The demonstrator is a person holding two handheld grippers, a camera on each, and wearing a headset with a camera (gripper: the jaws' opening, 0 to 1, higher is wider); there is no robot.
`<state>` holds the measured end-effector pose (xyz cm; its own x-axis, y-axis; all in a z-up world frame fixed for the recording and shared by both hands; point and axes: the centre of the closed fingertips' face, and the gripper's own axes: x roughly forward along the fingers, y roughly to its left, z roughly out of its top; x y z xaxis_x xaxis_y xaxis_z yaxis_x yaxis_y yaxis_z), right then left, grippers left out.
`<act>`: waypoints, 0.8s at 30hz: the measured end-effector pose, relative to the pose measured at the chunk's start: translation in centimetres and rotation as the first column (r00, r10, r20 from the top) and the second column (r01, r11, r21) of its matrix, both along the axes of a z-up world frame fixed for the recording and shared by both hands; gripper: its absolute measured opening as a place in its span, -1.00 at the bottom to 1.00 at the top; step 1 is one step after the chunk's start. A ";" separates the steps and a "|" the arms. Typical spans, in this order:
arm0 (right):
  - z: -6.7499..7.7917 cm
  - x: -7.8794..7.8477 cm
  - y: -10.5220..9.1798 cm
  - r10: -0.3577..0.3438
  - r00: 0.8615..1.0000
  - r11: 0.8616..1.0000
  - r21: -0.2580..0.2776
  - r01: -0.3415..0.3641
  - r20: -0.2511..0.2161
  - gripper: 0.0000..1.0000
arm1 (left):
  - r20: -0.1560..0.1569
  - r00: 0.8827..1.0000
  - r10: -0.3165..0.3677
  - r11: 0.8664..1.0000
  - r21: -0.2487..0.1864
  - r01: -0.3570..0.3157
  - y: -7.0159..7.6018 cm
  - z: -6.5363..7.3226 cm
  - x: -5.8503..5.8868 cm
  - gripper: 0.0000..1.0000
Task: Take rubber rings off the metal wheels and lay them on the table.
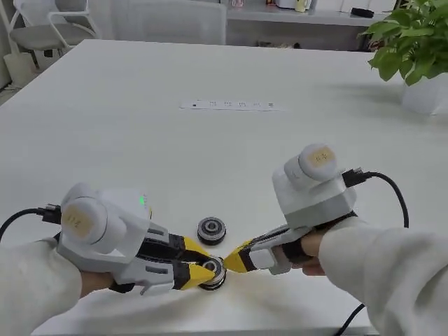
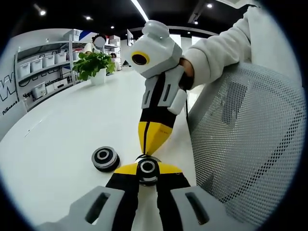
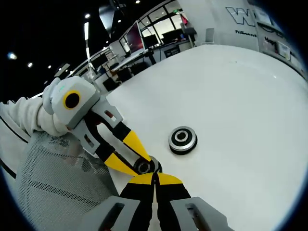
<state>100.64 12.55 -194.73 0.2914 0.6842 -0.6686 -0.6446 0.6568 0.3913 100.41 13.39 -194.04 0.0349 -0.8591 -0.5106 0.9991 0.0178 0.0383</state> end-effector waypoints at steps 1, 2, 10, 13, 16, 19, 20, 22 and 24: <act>0.0 0.0 0.0 -0.003 1.000 1.000 0.003 0.003 -0.004 -1.00 | 0.001 1.000 0.000 1.000 0.000 0.000 0.0 0.0 0.0 -0.85; 0.1 0.0 0.0 -0.007 1.000 1.000 0.009 0.008 -0.009 -1.00 | 0.001 1.000 0.000 1.000 0.000 0.000 0.0 0.0 0.0 -0.85; 0.2 -0.1 0.2 -0.017 1.000 0.999 0.028 0.017 -0.025 -1.00 | 0.002 1.000 -0.003 1.000 0.001 0.003 0.0 0.0 0.0 -0.85; 0.3 -0.1 0.3 -0.015 0.999 0.999 0.033 0.016 -0.028 -1.00 | 0.003 1.000 -0.004 1.000 0.001 0.004 0.0 0.0 0.0 -0.85; 0.4 -0.2 0.4 -0.019 0.999 0.999 0.040 0.020 -0.036 -1.00 | 0.004 1.000 -0.005 1.000 0.001 0.005 0.0 0.0 0.0 -0.85; 0.5 -0.2 0.5 -0.022 0.999 0.998 0.051 0.024 -0.046 -1.00 | 0.003 1.000 -0.006 1.000 0.001 0.006 0.0 0.0 0.0 -0.85; 0.5 -0.2 0.6 -0.022 0.999 0.998 0.053 0.024 -0.047 -1.00 | 0.004 1.000 -0.006 1.000 0.001 0.006 0.0 0.0 0.0 -0.85; 0.6 -0.3 0.6 -0.019 0.999 0.998 0.055 0.022 -0.045 -1.00 | 0.004 1.000 -0.006 1.000 0.001 0.006 0.0 0.0 0.0 -0.85; 0.7 -0.3 0.7 -0.017 0.999 0.998 0.059 0.020 -0.044 -1.00 | 0.003 1.000 -0.005 1.000 0.001 0.005 0.0 0.0 0.0 -0.85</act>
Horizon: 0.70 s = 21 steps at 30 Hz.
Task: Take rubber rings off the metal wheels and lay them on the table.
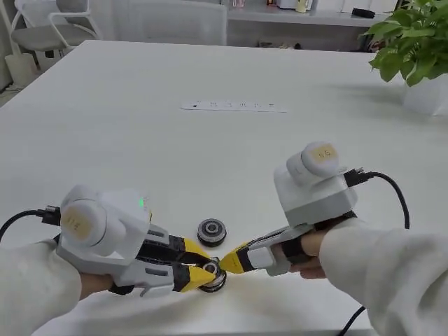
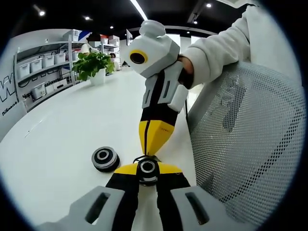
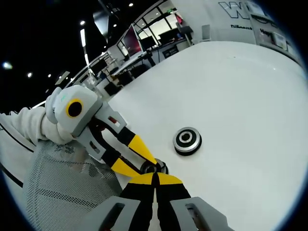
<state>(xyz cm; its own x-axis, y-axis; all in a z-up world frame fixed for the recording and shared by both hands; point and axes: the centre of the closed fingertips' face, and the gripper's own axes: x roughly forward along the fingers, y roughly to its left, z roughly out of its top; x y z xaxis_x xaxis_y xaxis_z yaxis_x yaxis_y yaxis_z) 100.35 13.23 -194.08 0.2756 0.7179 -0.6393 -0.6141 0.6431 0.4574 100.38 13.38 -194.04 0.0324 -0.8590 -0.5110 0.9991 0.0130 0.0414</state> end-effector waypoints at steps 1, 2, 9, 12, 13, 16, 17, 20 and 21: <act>0.0 0.0 0.0 0.000 1.000 1.000 0.002 0.000 0.000 -1.00 | 0.000 1.000 0.000 1.000 0.000 0.000 0.0 0.0 0.0 -0.85; 0.1 0.0 0.1 0.000 1.000 1.000 0.005 0.000 -0.001 -1.00 | -0.001 1.000 0.000 1.000 0.000 0.000 0.0 0.0 0.0 -0.85; 0.4 0.0 0.5 0.010 1.000 1.000 0.021 -0.010 0.005 -1.00 | -0.001 1.000 0.001 1.000 0.000 -0.001 0.0 0.0 0.0 -0.85; 0.9 0.1 0.7 0.001 1.000 0.999 0.047 -0.002 0.009 -1.00 | -0.002 1.000 0.002 1.000 0.001 -0.002 0.0 0.0 0.0 -0.85; 0.9 0.2 0.7 -0.001 1.000 0.999 0.044 0.001 0.012 -1.00 | -0.004 1.000 0.004 1.000 0.002 -0.004 0.0 0.0 0.0 -0.85; 0.3 0.2 0.3 -0.011 1.000 1.000 0.017 0.011 0.008 -1.00 | -0.011 1.000 0.013 1.000 0.014 -0.013 -0.1 0.0 0.0 -0.85; 0.3 0.2 0.2 -0.013 1.000 1.000 0.016 0.013 0.005 -1.00 | -0.012 1.000 0.014 1.000 0.020 -0.014 -0.1 0.0 0.1 -0.85; 0.2 0.2 0.1 -0.019 1.000 1.000 0.012 0.019 0.000 -1.00 | -0.010 1.000 0.014 0.999 0.042 -0.014 -0.2 0.1 0.0 -0.85; 0.2 0.2 0.1 -0.020 1.000 1.000 0.013 0.020 0.000 -1.00 | -0.020 1.000 0.018 0.999 0.048 -0.017 -0.2 0.1 0.0 -0.84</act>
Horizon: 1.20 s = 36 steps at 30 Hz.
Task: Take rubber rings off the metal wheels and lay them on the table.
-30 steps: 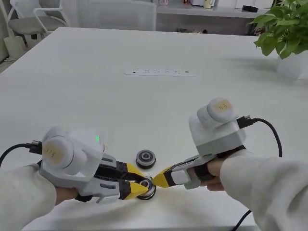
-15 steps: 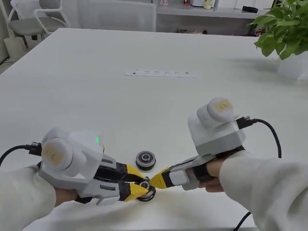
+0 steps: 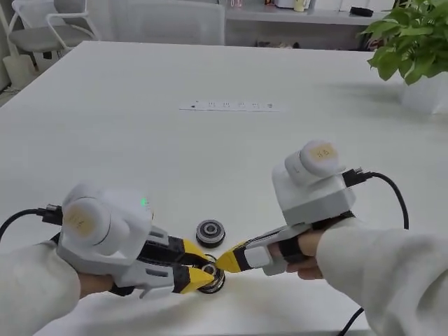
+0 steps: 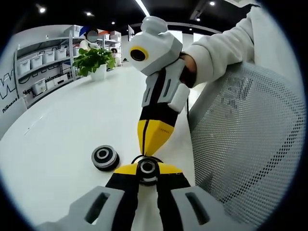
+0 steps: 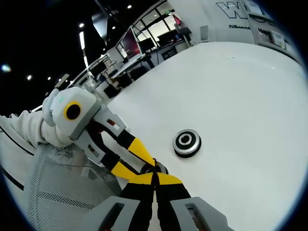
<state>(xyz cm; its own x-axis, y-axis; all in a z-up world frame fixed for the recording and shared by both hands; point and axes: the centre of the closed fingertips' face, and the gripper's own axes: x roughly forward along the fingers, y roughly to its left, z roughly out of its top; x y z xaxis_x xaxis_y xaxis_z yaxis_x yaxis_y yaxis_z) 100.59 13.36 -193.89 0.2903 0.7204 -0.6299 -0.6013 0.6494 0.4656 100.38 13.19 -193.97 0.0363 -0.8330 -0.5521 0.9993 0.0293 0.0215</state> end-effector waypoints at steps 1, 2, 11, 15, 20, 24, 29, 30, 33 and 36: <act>0.0 0.0 0.0 -0.001 1.000 1.000 0.000 0.001 0.000 -1.00 | -0.003 1.000 0.000 1.000 0.001 0.000 0.0 0.0 0.0 -0.82; 0.0 0.1 -0.1 -0.003 1.000 1.000 -0.004 0.003 0.000 -1.00 | -0.015 1.000 -0.008 1.000 0.001 0.008 0.0 0.1 -0.2 -0.77; 0.1 0.4 -0.4 -0.028 1.000 1.000 -0.002 0.028 -0.004 -1.00 | -0.012 0.999 -0.032 0.998 -0.056 0.031 0.0 2.5 -0.4 -0.55; 0.4 0.6 -0.4 -0.037 0.999 0.999 0.007 0.037 0.002 -1.00 | -0.028 0.999 -0.032 0.996 -0.084 0.029 0.6 4.0 -0.5 -0.34; 0.9 0.6 -0.3 -0.043 0.999 0.999 0.028 0.043 0.004 -1.00 | 0.005 0.999 -0.032 0.995 -0.091 0.033 1.6 5.6 -0.4 -0.10; 1.2 0.6 0.0 -0.039 0.999 0.999 0.037 0.039 0.012 -1.00 | 0.001 0.999 -0.036 0.996 -0.079 0.036 2.2 6.1 -0.8 0.15; 1.7 0.6 0.4 -0.028 0.999 0.998 0.049 0.027 0.023 -1.00 | 0.005 1.000 -0.021 0.996 -0.084 0.021 2.8 6.8 -0.9 0.42; 1.9 0.6 0.5 -0.027 0.999 0.998 0.054 0.026 0.026 -1.00 | 0.006 1.000 -0.014 0.996 -0.086 0.014 3.0 7.0 -0.8 0.44; 2.3 0.7 0.7 -0.026 0.999 0.997 0.068 0.024 0.032 -1.00 | 0.000 1.000 0.017 0.995 -0.097 -0.017 3.7 7.4 -0.5 0.50; 2.6 0.7 0.8 -0.028 0.999 0.996 0.081 0.025 0.035 -1.00 | -0.014 0.998 0.063 0.990 -0.122 -0.065 4.5 8.0 0.0 0.58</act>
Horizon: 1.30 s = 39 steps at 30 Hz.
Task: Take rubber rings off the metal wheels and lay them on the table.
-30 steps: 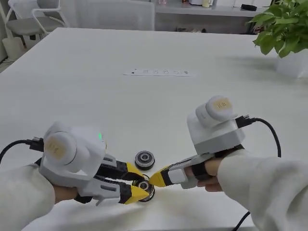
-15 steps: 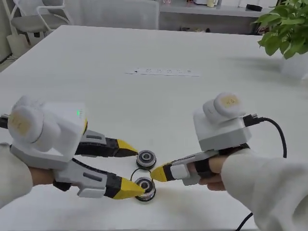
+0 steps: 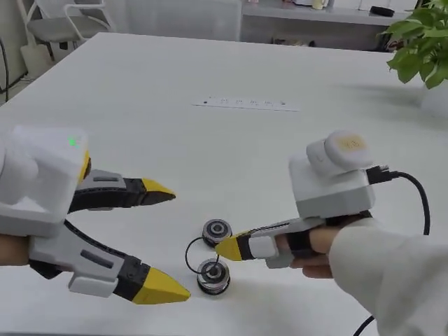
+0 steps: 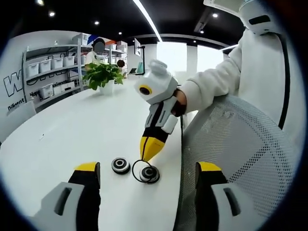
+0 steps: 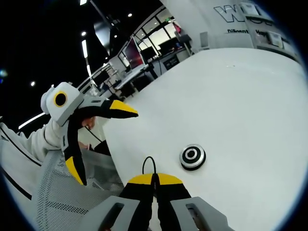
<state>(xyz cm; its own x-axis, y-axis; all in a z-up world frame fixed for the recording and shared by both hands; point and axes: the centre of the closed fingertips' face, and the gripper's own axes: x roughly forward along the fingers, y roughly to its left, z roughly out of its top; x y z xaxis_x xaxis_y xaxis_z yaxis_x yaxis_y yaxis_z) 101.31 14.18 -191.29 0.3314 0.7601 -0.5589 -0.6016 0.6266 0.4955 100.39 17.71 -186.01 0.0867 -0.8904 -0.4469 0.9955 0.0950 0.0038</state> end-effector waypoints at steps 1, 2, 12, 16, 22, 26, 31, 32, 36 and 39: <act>0.2 0.0 0.1 0.000 1.000 1.000 0.006 0.000 0.002 -1.00 | 0.000 1.000 0.019 1.000 -0.010 -0.019 0.4 0.2 0.2 0.59; 0.3 0.0 0.2 0.000 1.000 1.000 0.011 0.000 0.003 -1.00 | 0.001 0.999 0.033 0.999 -0.017 -0.033 0.8 0.4 0.4 0.60; 1.4 -0.2 1.7 0.057 0.995 0.998 0.032 -0.060 0.077 -1.00 | -0.050 0.980 0.192 0.979 -0.065 -0.195 4.9 0.1 2.0 0.70; 1.2 -0.3 2.2 0.073 0.993 0.997 0.031 -0.076 0.089 -1.00 | -0.052 0.976 0.212 0.976 -0.031 -0.213 5.6 -1.1 2.1 0.71; 0.6 -0.1 2.8 0.080 0.990 0.996 0.019 -0.083 0.118 -1.00 | -0.075 0.977 0.198 0.980 0.012 -0.197 5.5 -2.6 1.8 0.72; -0.3 -0.3 3.0 0.086 0.990 0.996 -0.004 -0.086 0.113 -1.00 | -0.087 0.980 0.179 0.984 0.039 -0.176 5.3 -3.2 1.3 0.72; -1.2 0.1 3.2 0.097 0.985 0.995 -0.048 -0.091 0.146 -1.00 | -0.093 0.983 0.156 0.987 0.062 -0.151 5.1 -3.8 0.9 0.69; -1.3 0.1 3.3 0.101 0.983 0.994 -0.053 -0.094 0.150 -1.00 | -0.095 0.983 0.155 0.987 0.064 -0.149 5.1 -3.8 0.9 0.68; -1.8 0.1 3.9 0.122 0.979 0.991 -0.074 -0.111 0.165 -1.00 | -0.099 0.984 0.149 0.987 0.071 -0.142 5.1 -4.0 0.8 0.67; -2.4 0.0 4.1 0.149 0.974 0.986 -0.106 -0.132 0.173 -1.00 | -0.102 0.984 0.147 0.988 0.071 -0.140 5.2 -4.1 0.7 0.67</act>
<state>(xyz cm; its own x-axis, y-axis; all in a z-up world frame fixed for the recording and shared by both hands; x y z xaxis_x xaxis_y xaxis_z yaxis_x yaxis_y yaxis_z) 101.30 18.28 -193.70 0.3266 0.7536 -0.5705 -0.7609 0.5677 0.3143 101.10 22.86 -190.08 0.1603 -0.8417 -0.5156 0.9666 0.2398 -0.0909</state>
